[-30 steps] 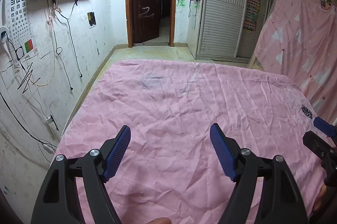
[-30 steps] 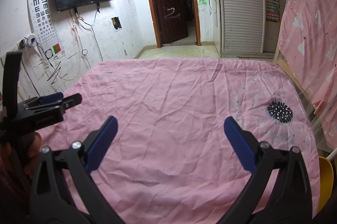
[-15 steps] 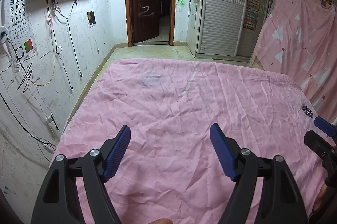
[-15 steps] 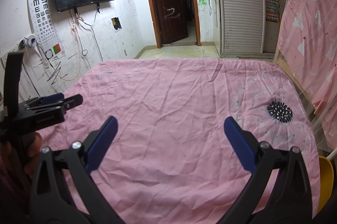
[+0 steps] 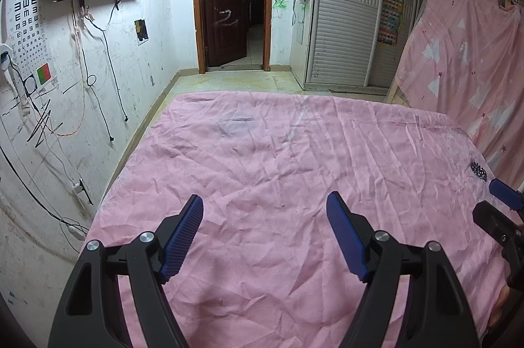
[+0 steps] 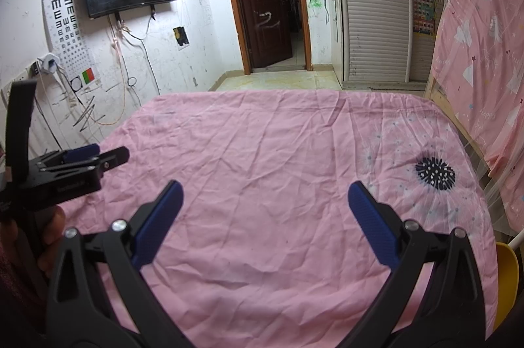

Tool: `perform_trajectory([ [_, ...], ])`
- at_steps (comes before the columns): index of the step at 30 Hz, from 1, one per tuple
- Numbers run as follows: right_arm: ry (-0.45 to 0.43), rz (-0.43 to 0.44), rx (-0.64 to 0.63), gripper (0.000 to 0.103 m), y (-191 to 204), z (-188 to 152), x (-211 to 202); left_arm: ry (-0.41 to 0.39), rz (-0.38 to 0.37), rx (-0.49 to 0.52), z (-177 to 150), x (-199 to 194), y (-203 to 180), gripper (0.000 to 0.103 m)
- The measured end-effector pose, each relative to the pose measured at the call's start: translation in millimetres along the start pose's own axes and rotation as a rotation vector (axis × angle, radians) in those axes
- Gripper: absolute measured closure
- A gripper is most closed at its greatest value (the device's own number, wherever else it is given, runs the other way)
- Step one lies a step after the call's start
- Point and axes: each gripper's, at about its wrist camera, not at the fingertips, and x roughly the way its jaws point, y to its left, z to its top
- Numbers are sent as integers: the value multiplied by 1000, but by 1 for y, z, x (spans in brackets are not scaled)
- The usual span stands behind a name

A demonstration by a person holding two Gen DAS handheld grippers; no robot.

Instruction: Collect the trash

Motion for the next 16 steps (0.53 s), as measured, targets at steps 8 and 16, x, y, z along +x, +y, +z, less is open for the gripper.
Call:
perform_trajectory([
  [8,0,0,-1,6,0,0,0,-5,-1,9,0,-2,-1,32],
  [16,-1,-1,3,6,0,-1,0,5,1,17,1,-2,-2,32],
])
